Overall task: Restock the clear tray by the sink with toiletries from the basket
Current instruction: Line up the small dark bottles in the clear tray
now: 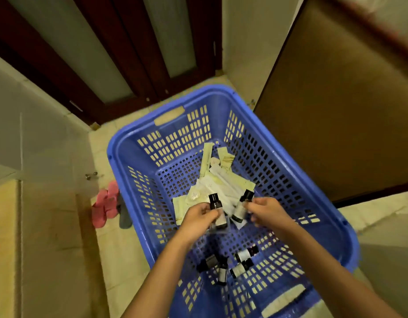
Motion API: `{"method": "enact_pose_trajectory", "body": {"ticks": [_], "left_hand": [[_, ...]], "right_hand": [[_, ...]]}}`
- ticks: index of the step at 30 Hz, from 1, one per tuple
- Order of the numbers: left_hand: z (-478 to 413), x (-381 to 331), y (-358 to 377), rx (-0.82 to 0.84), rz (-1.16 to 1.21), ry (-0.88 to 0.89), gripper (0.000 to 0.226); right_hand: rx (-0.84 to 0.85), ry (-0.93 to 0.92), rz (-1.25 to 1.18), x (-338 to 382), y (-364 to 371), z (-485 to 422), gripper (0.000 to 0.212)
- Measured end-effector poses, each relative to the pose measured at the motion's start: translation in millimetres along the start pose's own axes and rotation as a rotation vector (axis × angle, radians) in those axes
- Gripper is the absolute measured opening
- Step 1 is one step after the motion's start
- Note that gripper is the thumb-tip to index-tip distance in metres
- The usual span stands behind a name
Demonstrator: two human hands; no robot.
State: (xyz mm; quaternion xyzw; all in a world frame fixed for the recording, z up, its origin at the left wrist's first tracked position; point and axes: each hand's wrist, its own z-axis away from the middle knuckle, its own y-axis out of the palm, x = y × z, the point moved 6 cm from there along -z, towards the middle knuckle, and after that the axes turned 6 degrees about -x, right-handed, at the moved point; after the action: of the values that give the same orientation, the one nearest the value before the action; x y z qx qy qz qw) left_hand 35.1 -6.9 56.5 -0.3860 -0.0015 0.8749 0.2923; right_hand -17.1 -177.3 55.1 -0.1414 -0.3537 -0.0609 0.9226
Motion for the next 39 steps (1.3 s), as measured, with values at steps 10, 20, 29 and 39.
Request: {"method": "enact_pose_trajectory", "body": {"ticks": [10,20,29,39], "left_hand": [[167.0,-164.2,-18.5,0.215,0.423,0.377,0.022],[288.1,-229.3,-37.8,0.496,0.393,0.655,0.033],[343.1,-200.1,-12.0,0.736,0.267,0.595,0.024],[447.3,-109.1,107.6,1.123,0.016,0.445,0.024]], "right_hand": [[-0.008,-0.413,-0.493,158.4,-77.6,179.5,0.013],[-0.151,-0.648,-0.785,188.4,-85.3,342.9,0.023],[-0.359,-0.730,-1.046,109.0,-69.7,428.5,0.030],[-0.852,-0.742,-1.199,-55.8,-54.8,564.4,0.072]]}}
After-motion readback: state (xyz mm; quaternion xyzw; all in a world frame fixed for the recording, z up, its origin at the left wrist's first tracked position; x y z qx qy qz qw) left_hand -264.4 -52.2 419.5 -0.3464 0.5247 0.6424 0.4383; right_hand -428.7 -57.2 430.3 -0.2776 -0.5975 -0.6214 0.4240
